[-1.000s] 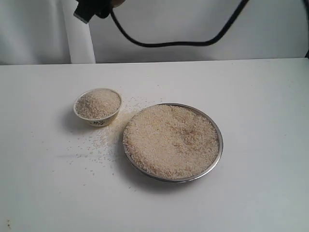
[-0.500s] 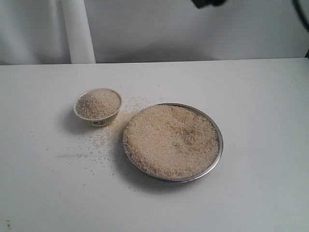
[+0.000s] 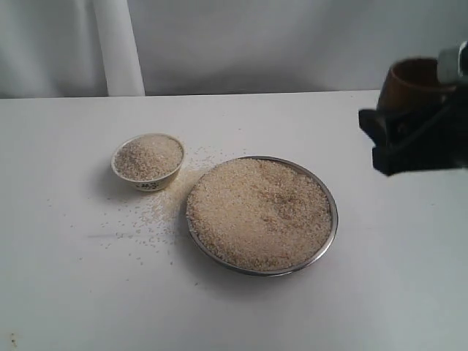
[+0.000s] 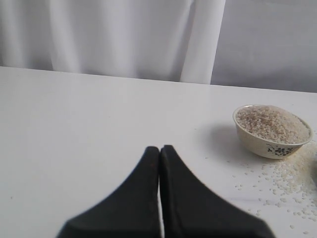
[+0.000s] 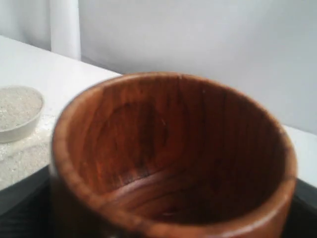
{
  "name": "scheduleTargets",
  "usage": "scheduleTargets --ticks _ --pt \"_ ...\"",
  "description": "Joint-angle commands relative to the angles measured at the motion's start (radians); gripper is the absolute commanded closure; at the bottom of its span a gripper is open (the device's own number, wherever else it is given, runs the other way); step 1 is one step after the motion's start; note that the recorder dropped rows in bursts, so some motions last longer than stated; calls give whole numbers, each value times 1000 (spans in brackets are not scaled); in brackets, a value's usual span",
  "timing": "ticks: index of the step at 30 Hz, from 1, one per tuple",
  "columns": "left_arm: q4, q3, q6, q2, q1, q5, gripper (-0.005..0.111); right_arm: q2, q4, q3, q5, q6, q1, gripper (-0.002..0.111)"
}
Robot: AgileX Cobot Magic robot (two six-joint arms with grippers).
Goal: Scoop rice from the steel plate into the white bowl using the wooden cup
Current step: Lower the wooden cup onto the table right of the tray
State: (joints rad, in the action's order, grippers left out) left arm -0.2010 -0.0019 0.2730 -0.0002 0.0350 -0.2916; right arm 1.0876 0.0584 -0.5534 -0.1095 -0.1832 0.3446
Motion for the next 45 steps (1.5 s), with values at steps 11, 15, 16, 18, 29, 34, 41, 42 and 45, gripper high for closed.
scheduleTargets --ticks 11,15,16,18,29,34,41,42,45 --pt "5 2 4 0 -5 7 107 457 97 254 -698 -2 -32 108" --pt "5 2 4 0 -5 7 107 688 -6 248 -867 18 -139 108" --pt "5 2 4 0 -5 7 107 726 -58 236 -883 34 -150 108" --pt "5 2 4 0 -5 7 107 805 -177 204 -906 34 -157 108" --pt "5 2 4 0 -5 7 107 909 -125 144 -921 34 -157 108" --pt "5 2 4 0 -5 7 107 909 -107 144 -919 32 -157 108" --pt "5 2 4 0 -5 7 107 909 -31 144 -919 32 -157 108" --pt "5 2 4 0 -5 7 107 909 -41 144 -919 32 -157 108" --pt "5 2 4 0 -5 7 107 909 -74 144 -919 32 -157 108"
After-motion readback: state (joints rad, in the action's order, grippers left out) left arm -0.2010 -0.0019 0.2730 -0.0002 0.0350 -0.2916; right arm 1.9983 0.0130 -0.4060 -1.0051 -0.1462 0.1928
